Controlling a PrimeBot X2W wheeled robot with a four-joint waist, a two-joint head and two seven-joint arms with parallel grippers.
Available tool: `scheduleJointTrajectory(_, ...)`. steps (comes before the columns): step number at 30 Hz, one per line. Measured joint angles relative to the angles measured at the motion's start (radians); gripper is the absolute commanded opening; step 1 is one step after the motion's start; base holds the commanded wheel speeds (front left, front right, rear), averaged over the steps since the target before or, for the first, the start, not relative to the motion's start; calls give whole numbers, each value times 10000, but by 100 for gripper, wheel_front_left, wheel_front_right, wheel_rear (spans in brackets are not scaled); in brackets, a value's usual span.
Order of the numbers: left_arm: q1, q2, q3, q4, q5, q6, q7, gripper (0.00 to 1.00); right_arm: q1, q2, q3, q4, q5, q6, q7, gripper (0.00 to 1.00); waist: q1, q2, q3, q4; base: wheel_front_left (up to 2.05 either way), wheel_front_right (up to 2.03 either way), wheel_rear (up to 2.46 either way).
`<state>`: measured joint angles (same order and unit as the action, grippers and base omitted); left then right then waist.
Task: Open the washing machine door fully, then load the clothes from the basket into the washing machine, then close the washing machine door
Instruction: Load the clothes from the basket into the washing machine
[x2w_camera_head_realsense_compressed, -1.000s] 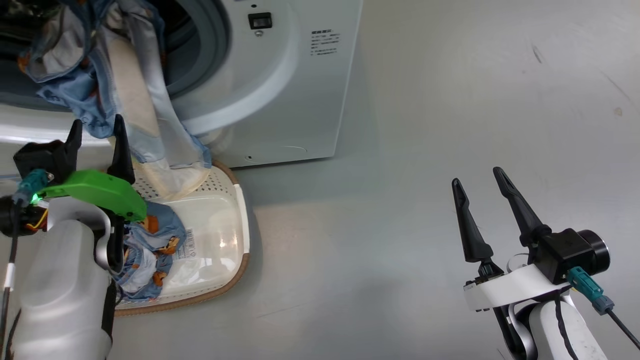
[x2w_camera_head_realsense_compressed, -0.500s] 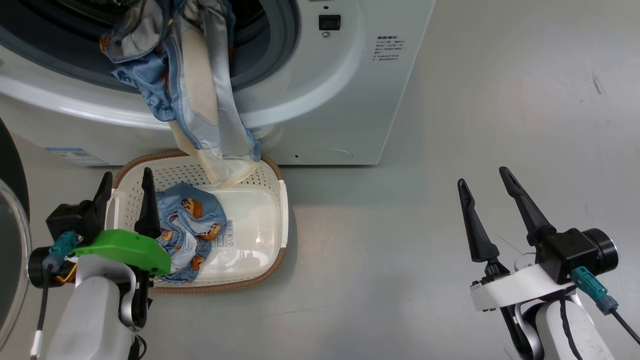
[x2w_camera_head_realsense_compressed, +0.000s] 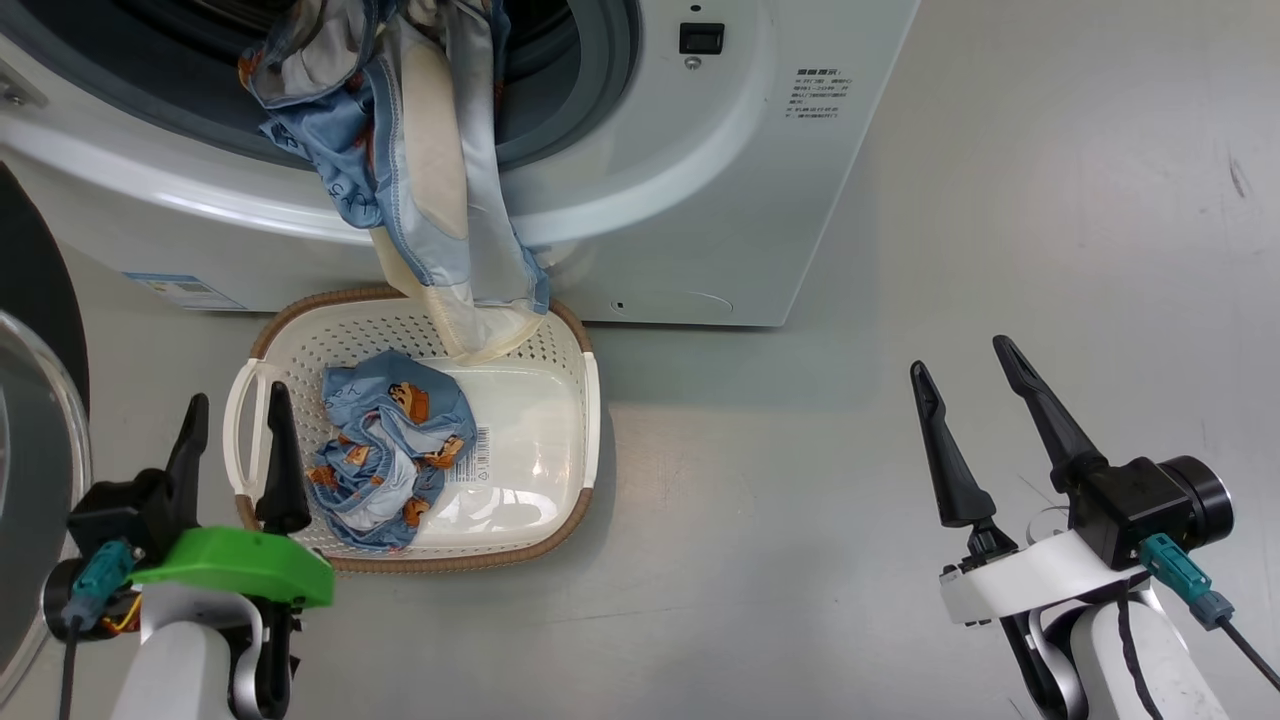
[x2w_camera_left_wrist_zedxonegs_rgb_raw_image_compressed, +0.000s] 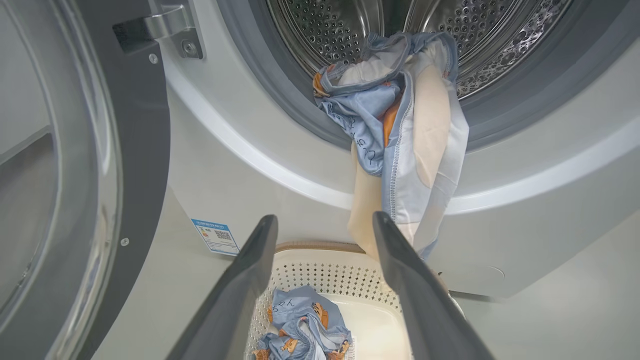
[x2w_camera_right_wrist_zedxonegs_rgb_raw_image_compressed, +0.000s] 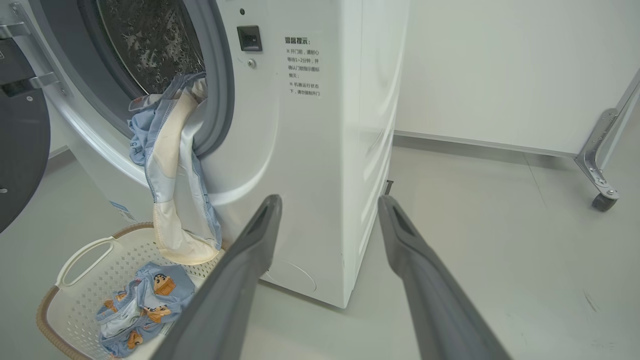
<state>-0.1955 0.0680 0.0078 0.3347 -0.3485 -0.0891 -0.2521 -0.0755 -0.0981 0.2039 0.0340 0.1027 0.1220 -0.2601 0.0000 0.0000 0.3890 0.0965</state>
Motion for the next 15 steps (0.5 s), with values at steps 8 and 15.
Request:
scheduleJointTrajectory(8, 797, -100, 2, -537, 0, 0, 0, 100, -1, -35, 84, -8, -33, 0, 0, 100, 0, 0, 80, 24, 0, 0, 0)
scheduleJointTrajectory(15, 726, -119, 186, -756, -221, -86, 0, 100, -353, 29, 420, -12, -100, 2, 0, 100, 0, 0, 294, -241, 0, 0, 0)
